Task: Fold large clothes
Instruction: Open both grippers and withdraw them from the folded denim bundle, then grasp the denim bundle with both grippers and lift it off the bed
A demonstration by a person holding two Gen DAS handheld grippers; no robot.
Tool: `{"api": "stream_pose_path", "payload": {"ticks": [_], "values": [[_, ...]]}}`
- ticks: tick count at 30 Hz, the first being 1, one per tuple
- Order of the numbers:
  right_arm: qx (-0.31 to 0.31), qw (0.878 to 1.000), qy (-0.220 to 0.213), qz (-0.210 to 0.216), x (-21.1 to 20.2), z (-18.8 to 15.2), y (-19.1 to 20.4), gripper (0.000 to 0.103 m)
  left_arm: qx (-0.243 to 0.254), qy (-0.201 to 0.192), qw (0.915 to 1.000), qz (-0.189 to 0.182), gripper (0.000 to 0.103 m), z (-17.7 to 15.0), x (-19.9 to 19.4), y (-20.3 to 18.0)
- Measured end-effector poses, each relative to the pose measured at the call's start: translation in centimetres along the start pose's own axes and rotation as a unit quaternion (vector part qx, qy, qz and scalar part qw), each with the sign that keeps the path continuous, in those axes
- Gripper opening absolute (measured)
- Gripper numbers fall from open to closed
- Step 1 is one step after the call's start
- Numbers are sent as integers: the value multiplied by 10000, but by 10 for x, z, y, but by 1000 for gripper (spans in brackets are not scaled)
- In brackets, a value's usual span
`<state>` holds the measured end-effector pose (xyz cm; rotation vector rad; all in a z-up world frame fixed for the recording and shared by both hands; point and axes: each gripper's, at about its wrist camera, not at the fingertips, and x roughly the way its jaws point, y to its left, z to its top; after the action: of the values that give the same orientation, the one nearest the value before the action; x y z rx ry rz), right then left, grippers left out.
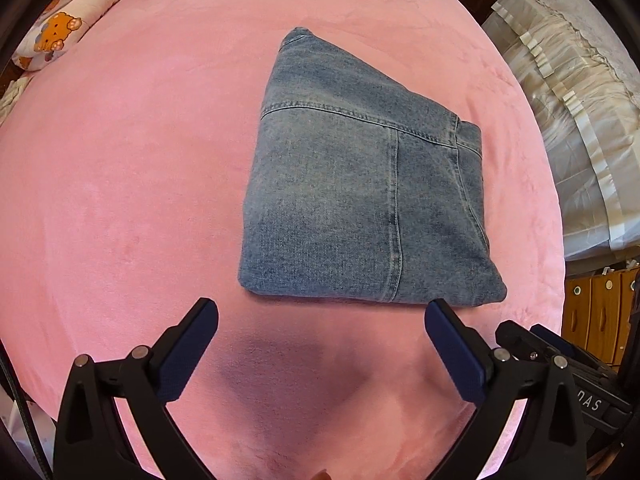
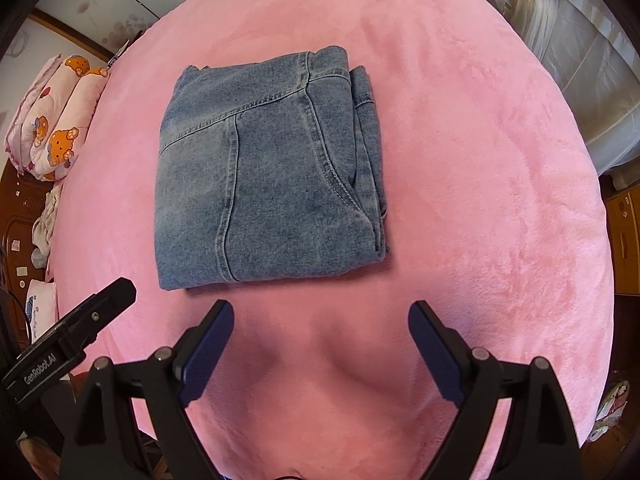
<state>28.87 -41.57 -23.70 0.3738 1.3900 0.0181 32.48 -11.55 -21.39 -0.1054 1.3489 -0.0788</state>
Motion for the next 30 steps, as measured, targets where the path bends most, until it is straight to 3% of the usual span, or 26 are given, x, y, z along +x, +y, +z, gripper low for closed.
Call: {"api": "stream_pose_path", "payload": {"ticks": [6,11,18,25,30], "values": [[81,9998,39,151,1,2,-6,89,-7,-7,10000,32,102,0,0,1],[279,9975,13,656,4,6,-10,89,-176,-66,9995,-259,102,1,0,5],[445,9944,-85,954,18,26,-22,89,-208,-159,9981,-553,101,15,15,15],[666,9905,-149,1197,53,59,-52,89,-370,-297,9943,-952,101,42,53,35],[771,9873,-109,1386,76,75,-65,89,-185,-253,9945,-998,101,58,82,43]]}}
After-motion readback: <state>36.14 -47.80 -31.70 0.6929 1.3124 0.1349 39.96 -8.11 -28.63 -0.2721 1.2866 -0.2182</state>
